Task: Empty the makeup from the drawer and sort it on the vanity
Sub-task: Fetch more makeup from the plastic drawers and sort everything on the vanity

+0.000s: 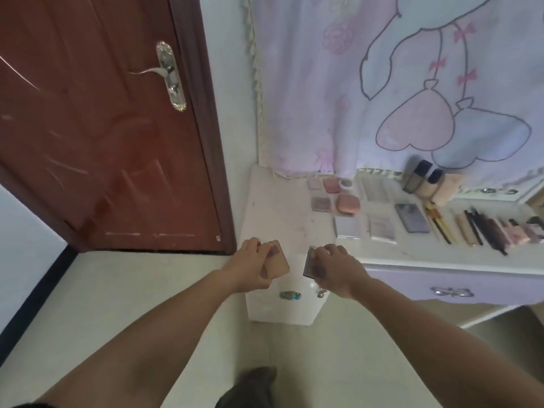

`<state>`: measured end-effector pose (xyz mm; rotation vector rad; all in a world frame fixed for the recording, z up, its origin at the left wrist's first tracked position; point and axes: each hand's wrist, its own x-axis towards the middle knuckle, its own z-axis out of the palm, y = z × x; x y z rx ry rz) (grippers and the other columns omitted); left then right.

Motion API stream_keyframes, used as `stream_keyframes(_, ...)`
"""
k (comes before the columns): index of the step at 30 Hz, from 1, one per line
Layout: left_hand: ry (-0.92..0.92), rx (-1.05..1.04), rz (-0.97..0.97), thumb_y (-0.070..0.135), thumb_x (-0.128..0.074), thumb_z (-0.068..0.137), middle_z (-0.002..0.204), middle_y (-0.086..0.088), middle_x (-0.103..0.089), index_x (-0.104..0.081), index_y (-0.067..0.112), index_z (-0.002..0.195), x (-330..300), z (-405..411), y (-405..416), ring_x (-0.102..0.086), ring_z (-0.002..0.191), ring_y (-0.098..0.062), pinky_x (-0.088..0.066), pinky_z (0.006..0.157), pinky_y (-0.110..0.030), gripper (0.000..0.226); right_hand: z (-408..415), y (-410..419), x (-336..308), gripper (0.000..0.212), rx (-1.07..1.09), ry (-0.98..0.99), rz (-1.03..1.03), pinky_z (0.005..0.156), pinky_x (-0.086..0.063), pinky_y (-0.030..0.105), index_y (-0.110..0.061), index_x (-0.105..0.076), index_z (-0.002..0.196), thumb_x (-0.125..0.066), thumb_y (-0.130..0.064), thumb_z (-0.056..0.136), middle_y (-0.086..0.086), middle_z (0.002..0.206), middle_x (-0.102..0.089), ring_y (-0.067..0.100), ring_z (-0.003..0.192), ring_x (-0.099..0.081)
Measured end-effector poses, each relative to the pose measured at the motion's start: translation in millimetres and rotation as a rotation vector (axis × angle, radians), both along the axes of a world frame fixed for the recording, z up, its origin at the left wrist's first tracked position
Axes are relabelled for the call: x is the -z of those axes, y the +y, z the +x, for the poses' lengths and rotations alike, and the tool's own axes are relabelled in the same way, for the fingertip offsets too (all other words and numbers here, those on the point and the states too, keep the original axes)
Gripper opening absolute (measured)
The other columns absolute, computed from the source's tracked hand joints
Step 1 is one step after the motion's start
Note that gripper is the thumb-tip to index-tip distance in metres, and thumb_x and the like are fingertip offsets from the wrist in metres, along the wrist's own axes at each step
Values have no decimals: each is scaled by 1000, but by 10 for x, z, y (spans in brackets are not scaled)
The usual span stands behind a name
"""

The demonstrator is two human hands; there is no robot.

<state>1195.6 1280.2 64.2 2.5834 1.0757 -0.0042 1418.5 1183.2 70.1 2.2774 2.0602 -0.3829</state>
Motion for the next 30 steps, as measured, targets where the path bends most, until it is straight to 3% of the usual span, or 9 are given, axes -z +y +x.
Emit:
stream_keyframes(10,118,129,-120,38,-66,76,126,-11,-34,-30,18,139,397,718,1534,-36,116,-28,-40,94,-35,75,565,1445,377,57,-3,24,-122,91,-46,40,-18,-38,129,-60,-38,80,8,133,-42,29,120,-40)
stream_keyframes(16,138,264,-143,38,-65,76,126,-9,-34,-31,19,137,559,911,1867,-36,114,-26,-36,93,-30,72,696,1616,561,62,-100,18,-180,97,-40,39,-18,-36,133,-60,-42,80,8,136,-39,30,124,-38)
stream_keyframes(21,71,278,-139,39,-65,76,138,-9,-29,-26,22,141,675,829,1887,-31,125,-26,-29,104,-28,78,737,1636,576,65,-197,-99,-169,102,-33,41,-21,-30,136,-51,-52,83,8,138,-37,30,124,-38)
stream_keyframes(26,-93,-20,-320,40,-67,80,152,-9,-17,-26,19,143,693,722,1716,-18,141,-22,-20,113,-29,79,502,2026,457,61,-266,-30,-100,108,-24,43,-17,-36,138,-45,-51,88,12,151,-23,29,137,-24)
stream_keyframes(28,-243,-222,-368,36,-61,88,146,-10,-30,-33,11,140,678,693,1628,-28,137,-23,-24,110,-26,64,333,2208,455,65,-351,27,-111,112,-20,43,-20,-29,143,-44,-54,90,11,155,-17,28,141,-18)
stream_keyframes(30,-355,-436,-449,33,-52,93,133,-6,-46,-38,10,137,630,680,1566,-45,121,-18,-33,100,-22,51,184,2299,501,72,-427,28,-156,114,-20,42,-21,-23,146,-47,-55,88,10,155,-16,28,142,-17)
